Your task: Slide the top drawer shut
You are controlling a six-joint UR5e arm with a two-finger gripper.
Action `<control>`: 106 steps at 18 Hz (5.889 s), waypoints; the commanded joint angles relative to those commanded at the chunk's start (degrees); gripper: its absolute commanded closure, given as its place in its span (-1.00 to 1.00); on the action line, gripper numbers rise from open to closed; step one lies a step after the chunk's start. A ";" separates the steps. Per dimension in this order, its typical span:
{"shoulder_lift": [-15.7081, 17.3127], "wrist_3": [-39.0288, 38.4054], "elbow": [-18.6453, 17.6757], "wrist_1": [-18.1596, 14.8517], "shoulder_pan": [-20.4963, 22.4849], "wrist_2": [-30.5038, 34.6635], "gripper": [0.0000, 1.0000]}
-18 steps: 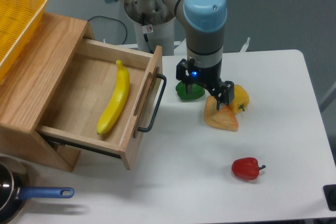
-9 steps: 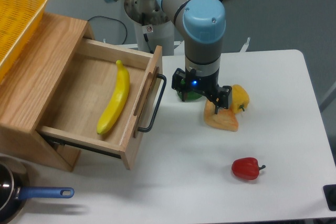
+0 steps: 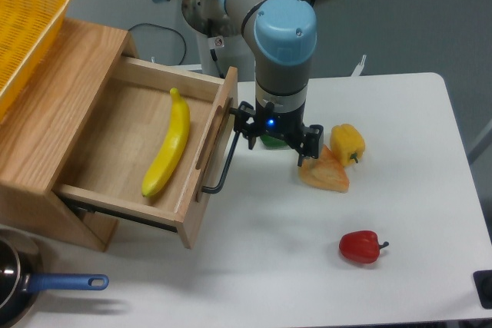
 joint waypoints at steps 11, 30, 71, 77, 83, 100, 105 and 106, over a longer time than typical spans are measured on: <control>0.00 -1.49 0.62 -2.20 -0.17 -0.18 -1.00; -0.09 -4.74 0.53 -2.11 -4.12 0.08 -1.00; 0.44 -11.51 -0.17 -2.46 -13.18 0.17 -1.00; 0.44 -12.57 -0.17 -2.46 -14.68 0.08 -1.00; 0.44 -13.71 -0.17 -2.46 -16.70 0.08 -1.00; 0.53 -13.80 -0.09 -2.29 -19.69 0.08 -1.00; 0.44 -13.80 -0.09 -2.29 -19.95 0.08 -1.00; 0.44 -13.80 -0.09 -2.29 -20.21 0.08 -1.00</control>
